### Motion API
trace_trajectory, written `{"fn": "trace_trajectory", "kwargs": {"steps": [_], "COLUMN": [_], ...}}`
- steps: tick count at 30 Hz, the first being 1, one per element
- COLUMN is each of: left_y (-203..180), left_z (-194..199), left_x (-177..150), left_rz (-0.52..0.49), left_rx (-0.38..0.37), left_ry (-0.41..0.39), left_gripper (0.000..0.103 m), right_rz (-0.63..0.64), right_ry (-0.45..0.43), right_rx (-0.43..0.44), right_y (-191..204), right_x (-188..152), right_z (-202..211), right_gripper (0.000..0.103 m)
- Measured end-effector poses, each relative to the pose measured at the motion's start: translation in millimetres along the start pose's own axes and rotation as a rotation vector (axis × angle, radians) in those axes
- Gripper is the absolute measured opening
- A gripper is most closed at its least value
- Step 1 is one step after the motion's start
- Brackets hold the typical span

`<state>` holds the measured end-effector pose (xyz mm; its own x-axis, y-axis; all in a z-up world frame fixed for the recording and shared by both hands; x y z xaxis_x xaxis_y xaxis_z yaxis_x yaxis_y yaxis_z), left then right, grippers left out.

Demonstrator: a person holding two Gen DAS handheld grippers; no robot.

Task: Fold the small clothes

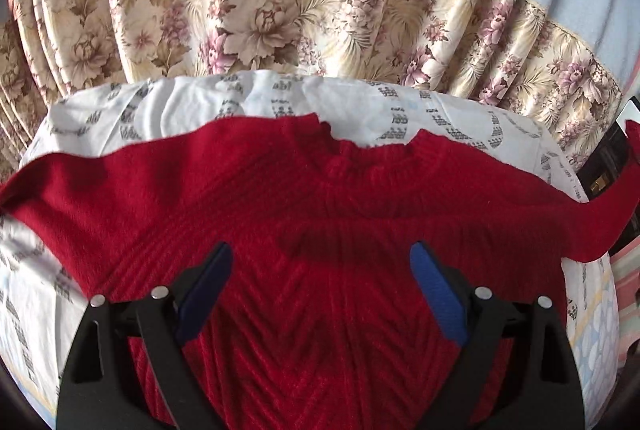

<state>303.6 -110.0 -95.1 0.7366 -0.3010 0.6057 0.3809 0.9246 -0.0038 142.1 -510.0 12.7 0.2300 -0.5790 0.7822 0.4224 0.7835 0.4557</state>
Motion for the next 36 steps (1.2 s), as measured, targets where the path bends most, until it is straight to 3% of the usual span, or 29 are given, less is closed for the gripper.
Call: {"fn": "trace_trajectory", "kwargs": {"steps": [6, 12, 16, 20, 22, 23, 25, 28, 36], "left_y": [29.6, 74.9, 97.9, 112.4, 117.8, 119.9, 121.9, 115.5, 53.1], "left_z": [3.8, 14.7, 16.9, 17.5, 16.7, 15.4, 13.7, 12.6, -3.9], "left_x": [-14.4, -21.2, -23.9, -29.1, -32.5, -34.5, -36.3, -34.1, -12.2], "left_rz": [0.038, 0.099, 0.11, 0.093, 0.098, 0.098, 0.113, 0.124, -0.006], "left_rx": [0.051, 0.093, 0.121, 0.179, 0.18, 0.178, 0.171, 0.132, 0.083], "left_ry": [-0.001, -0.032, -0.025, -0.009, -0.006, -0.001, 0.0, -0.002, 0.013], "left_gripper": [0.091, 0.09, 0.09, 0.09, 0.09, 0.09, 0.09, 0.09, 0.09], "right_rz": [0.047, 0.186, 0.278, 0.322, 0.375, 0.388, 0.383, 0.358, 0.2], "right_ry": [0.143, 0.29, 0.363, 0.398, 0.392, 0.402, 0.361, 0.267, 0.198], "right_rx": [0.157, 0.295, 0.338, 0.362, 0.341, 0.335, 0.328, 0.278, 0.112], "right_y": [110.5, 240.7, 299.9, 331.6, 338.9, 339.0, 336.8, 322.2, 242.6], "right_x": [-79.8, -171.6, -229.7, -264.9, -276.7, -281.0, -278.1, -255.2, -188.4], "right_z": [-38.3, -74.5, -86.7, -89.9, -89.2, -88.7, -81.3, -69.4, -73.9], "right_gripper": [0.013, 0.013, 0.013, 0.014, 0.023, 0.052, 0.087, 0.089, 0.092]}}
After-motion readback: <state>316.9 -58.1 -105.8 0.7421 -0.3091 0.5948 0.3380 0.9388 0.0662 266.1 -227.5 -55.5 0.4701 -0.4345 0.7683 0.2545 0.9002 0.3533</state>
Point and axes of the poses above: each gripper's, at about its wrist camera, not at the fingertips, and z roughly against the way its jaws point, y to its left, x to its top, the point moved 7 cm from there along -z, roughly the way its jaws point, and after that the axes turned 15 degrees about -z, right-handed, at the moved point
